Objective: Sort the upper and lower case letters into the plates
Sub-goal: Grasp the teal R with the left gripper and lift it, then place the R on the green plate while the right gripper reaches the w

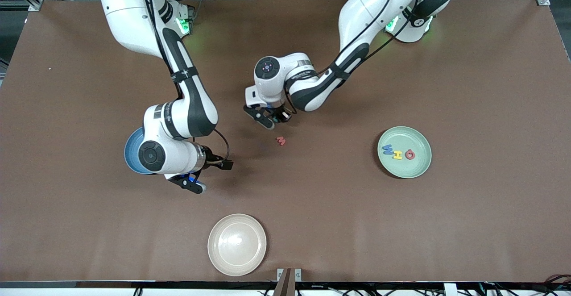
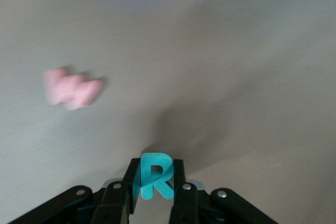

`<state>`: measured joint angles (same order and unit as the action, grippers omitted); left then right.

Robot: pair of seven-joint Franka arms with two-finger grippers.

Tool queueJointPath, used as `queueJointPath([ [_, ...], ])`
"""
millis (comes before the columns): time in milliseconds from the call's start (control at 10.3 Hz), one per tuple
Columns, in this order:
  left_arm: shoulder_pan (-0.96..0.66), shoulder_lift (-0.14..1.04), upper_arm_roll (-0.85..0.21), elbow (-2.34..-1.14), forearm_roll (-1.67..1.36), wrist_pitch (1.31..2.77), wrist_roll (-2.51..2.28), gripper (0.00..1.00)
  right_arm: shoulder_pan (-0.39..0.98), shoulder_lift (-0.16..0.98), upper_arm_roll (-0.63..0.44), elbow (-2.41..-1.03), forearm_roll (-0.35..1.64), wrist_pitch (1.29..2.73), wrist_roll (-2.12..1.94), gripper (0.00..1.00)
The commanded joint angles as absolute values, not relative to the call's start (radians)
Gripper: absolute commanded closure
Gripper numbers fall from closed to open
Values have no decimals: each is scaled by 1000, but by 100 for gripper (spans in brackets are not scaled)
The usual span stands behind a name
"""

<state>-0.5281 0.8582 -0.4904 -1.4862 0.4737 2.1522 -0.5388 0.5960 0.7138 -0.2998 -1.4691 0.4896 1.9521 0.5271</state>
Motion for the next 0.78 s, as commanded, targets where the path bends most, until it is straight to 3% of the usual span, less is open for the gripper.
queueJointPath([
  [0, -454, 688, -518, -1513, 410, 1925, -657, 100, 604, 721, -293, -1450, 495, 1951, 558, 0],
  [291, -277, 536, -518, -1522, 342, 1714, -715, 100, 607, 721, -159, -1448, 366, 1992, 525, 0],
  [680, -14, 528, -518, -1604, 356, 1712, -659, 100, 617, 724, 33, -1448, 111, 2118, 509, 0],
])
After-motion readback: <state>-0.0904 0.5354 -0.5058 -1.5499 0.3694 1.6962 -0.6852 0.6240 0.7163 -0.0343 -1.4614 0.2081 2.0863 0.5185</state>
